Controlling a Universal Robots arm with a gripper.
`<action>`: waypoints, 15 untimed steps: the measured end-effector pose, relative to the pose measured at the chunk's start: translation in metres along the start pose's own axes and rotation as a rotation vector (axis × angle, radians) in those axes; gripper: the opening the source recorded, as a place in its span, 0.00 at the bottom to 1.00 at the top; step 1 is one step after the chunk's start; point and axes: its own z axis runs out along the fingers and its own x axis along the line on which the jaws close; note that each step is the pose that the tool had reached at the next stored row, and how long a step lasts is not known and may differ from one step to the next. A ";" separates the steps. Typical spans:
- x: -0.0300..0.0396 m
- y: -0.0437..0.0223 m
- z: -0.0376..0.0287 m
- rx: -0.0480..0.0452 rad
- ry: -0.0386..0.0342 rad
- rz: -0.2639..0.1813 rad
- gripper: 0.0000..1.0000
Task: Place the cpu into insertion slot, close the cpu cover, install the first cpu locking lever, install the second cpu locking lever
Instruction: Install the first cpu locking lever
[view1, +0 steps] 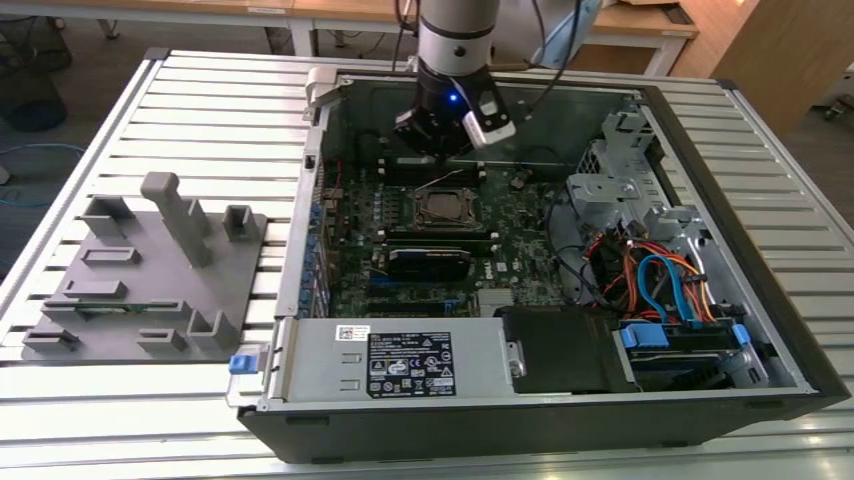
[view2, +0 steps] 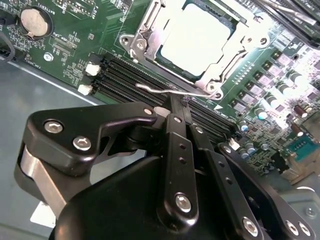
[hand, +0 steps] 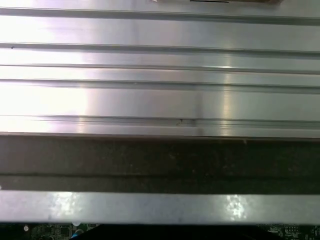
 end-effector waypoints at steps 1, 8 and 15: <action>-0.0005 0.0002 0.0004 0.0000 -0.0001 0.000 0.10; -0.0032 0.0004 0.0015 0.0014 0.0001 0.000 0.10; -0.0032 0.0002 0.0016 0.0016 -0.0005 0.000 0.10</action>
